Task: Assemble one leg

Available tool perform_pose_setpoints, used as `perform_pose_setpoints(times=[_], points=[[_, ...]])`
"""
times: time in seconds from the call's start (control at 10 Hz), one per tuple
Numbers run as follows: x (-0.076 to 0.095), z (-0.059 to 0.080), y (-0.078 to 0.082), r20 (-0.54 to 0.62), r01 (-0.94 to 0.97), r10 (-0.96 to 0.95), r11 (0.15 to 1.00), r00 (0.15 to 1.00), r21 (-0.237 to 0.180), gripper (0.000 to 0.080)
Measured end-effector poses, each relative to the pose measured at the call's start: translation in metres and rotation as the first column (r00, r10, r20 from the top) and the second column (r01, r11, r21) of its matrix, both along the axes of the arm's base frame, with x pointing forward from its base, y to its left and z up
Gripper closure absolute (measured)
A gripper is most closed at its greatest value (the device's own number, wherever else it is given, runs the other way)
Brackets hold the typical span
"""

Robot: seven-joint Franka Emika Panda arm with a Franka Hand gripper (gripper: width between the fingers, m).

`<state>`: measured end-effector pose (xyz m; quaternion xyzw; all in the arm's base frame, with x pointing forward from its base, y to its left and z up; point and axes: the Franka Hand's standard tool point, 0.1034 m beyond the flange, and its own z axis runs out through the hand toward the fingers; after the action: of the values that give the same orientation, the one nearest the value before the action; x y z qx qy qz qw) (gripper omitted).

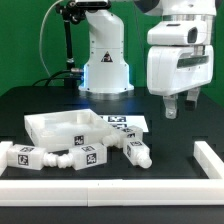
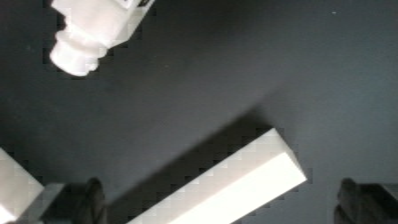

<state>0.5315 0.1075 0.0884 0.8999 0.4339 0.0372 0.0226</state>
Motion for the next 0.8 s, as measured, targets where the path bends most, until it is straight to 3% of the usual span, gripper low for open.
perform_pose_setpoints(times=[0.6,0.8], points=[[0.000,-0.002,-0.003,-0.003,0.002,-0.002,1.000,1.000,0.000,0.0150],[0.001,-0.019,-0.044,-0.037,0.034,-0.034,0.999,0.999,-0.015,0.0150]])
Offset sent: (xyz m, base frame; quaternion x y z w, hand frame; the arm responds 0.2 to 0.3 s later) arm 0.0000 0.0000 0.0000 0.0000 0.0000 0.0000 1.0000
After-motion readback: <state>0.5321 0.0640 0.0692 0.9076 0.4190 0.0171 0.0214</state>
